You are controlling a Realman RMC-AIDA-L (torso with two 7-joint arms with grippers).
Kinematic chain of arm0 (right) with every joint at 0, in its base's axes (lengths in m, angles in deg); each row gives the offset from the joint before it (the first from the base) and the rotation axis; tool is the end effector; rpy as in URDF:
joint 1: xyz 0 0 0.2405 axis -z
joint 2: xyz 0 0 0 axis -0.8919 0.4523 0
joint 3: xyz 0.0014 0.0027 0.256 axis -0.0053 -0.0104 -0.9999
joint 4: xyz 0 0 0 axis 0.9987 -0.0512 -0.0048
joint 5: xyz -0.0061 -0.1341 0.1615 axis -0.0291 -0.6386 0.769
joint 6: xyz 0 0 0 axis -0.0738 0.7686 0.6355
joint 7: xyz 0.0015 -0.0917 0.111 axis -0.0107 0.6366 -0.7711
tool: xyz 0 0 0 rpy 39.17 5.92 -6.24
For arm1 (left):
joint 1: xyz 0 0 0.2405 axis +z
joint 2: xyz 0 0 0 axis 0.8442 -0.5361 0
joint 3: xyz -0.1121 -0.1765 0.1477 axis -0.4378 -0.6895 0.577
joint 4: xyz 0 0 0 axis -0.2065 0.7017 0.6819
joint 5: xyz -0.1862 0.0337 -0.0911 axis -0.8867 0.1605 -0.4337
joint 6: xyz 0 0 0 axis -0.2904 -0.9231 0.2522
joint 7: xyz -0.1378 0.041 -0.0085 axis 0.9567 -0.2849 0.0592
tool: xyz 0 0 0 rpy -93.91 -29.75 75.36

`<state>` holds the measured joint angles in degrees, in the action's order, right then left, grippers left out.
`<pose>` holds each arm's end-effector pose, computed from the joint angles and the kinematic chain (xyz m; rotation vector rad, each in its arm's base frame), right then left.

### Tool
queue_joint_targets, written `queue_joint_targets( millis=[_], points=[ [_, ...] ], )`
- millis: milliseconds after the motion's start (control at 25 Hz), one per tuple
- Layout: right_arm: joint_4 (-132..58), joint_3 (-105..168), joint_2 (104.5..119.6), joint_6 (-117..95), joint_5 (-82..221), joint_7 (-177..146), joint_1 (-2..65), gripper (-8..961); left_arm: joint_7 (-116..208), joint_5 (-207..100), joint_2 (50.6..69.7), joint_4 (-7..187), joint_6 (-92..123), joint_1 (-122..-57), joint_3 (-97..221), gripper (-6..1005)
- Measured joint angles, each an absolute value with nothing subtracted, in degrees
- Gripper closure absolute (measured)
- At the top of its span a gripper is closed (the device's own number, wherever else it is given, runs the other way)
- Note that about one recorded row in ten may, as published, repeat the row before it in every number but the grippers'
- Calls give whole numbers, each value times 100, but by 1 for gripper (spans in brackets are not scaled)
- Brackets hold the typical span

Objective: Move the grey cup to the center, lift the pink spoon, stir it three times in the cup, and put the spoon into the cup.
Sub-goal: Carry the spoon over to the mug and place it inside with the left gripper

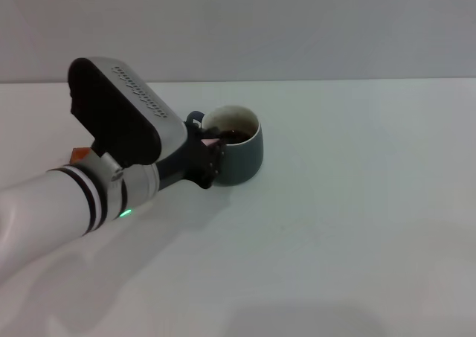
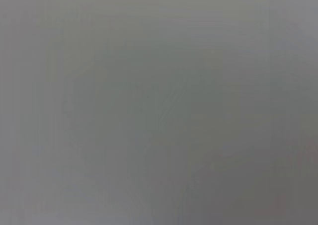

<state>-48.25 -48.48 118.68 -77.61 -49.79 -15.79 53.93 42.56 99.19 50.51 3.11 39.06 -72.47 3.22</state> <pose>0.4229 0.2232 0.0526 -1.0939 0.6073 0.4646 -0.1768 0.3264 -0.0506 -2.3134 -0.2876 -0.1516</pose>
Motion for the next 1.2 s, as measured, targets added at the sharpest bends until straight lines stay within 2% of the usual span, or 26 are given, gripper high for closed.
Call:
queue_joint_targets(
  millis=[800,1000,1160,1200],
  points=[
    [-4822,-4846,11868,-7761,-4965,-1579,5399,954,4160,9883,5141,485,3860,-7394,54,798],
    [-4817,-4840,11868,-7761,-4966,-1579,5397,954,4028,9869,5245,504,3863,-7463,89,791],
    [-4817,-4837,11868,-7761,-4975,-1579,5396,954,3330,9434,5453,516,3922,-7468,63,785],
    [-4817,-4837,11868,-7761,-4975,-1579,5396,954,3330,9434,5453,516,3922,-7468,63,783]
  ],
)
